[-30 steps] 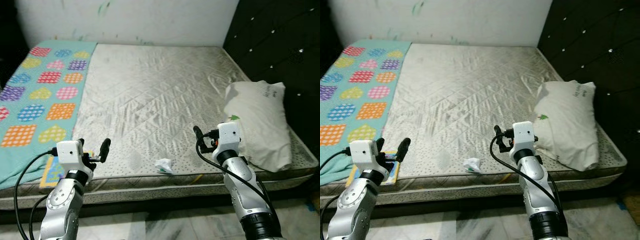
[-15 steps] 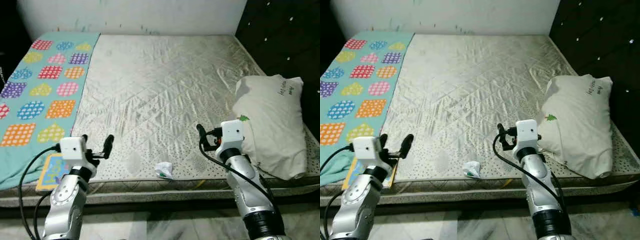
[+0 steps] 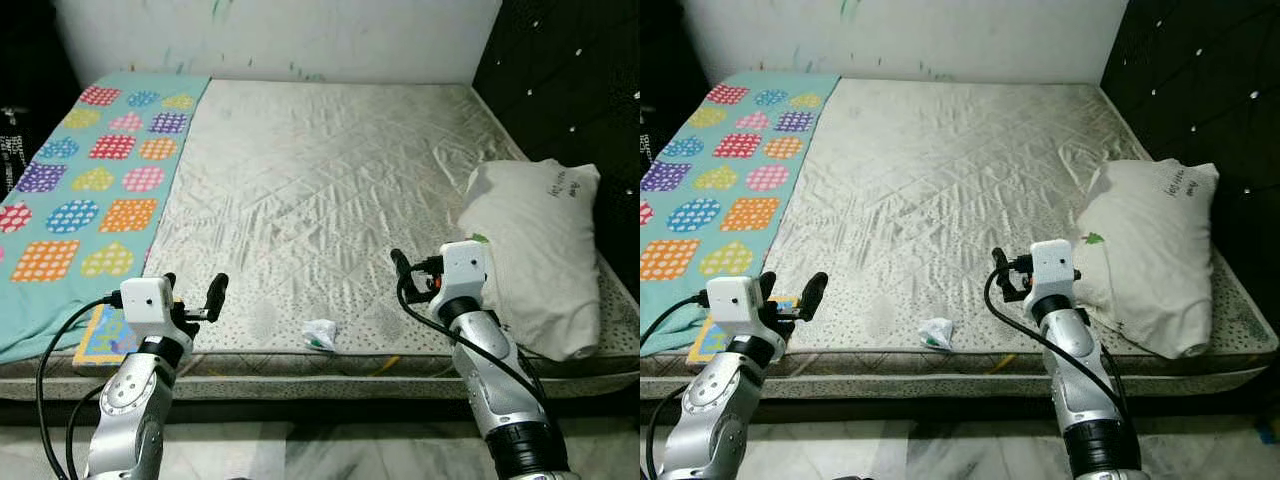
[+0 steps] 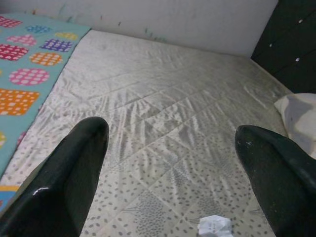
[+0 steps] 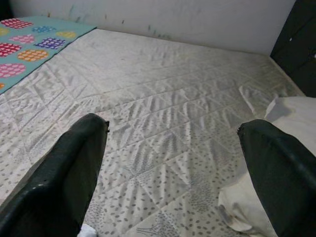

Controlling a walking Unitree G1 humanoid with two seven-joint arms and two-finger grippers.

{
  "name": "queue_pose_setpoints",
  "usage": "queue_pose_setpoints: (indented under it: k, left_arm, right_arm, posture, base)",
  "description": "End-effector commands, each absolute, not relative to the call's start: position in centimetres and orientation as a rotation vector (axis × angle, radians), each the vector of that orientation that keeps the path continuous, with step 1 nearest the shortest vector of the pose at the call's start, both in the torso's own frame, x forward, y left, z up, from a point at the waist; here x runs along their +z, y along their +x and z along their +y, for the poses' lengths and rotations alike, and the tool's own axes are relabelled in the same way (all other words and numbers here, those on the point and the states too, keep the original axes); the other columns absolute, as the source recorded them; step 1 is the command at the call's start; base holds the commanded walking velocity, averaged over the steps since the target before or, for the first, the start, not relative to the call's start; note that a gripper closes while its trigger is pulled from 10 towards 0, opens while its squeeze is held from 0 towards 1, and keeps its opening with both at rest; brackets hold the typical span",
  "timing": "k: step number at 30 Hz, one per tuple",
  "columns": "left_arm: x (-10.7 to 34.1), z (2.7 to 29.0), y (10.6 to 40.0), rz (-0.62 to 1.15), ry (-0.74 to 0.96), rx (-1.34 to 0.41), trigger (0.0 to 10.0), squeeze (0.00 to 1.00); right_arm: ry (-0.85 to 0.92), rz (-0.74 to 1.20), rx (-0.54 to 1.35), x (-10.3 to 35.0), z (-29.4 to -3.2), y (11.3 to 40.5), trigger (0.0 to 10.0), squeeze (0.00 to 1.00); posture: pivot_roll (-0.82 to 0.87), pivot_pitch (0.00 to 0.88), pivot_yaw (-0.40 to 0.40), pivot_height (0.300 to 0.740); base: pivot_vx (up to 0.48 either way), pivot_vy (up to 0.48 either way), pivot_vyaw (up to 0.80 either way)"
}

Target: Clean up the room

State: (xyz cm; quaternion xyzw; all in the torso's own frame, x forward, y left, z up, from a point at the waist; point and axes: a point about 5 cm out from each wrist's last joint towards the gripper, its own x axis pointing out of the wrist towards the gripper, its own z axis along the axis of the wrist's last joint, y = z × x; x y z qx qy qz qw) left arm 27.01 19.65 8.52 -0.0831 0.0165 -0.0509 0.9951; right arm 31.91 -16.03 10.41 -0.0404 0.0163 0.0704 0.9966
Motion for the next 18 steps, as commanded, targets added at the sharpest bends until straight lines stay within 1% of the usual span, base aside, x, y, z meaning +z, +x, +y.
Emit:
queue_pose_setpoints:
  k: [1,12,18]
  left_arm:
    - [8.31,19.67,26.91,0.045,-0.171,-0.107,10.0,0.00]
    - [8.21,19.67,26.77,0.049,-0.167,-0.109,10.0,0.00]
    - [8.13,19.64,26.69,0.055,-0.163,-0.116,10.0,0.00]
  right_arm:
    - [-0.086,0.031,0.145,10.39,-15.95,31.93,10.0,0.00]
    - [-0.101,0.019,0.162,10.50,-15.81,31.96,10.0,0.00]
    - [-0.107,0.012,0.163,10.54,-15.84,31.94,10.0,0.00]
  posture:
    - [0.06,0.075,-0.031,0.740]
    - [0.07,0.069,-0.032,0.740]
    - [0.07,0.064,-0.031,0.740]
  base:
    - [0.285,0.000,0.00]
    - [0.289,0.000,0.00]
    - [0.289,0.000,0.63]
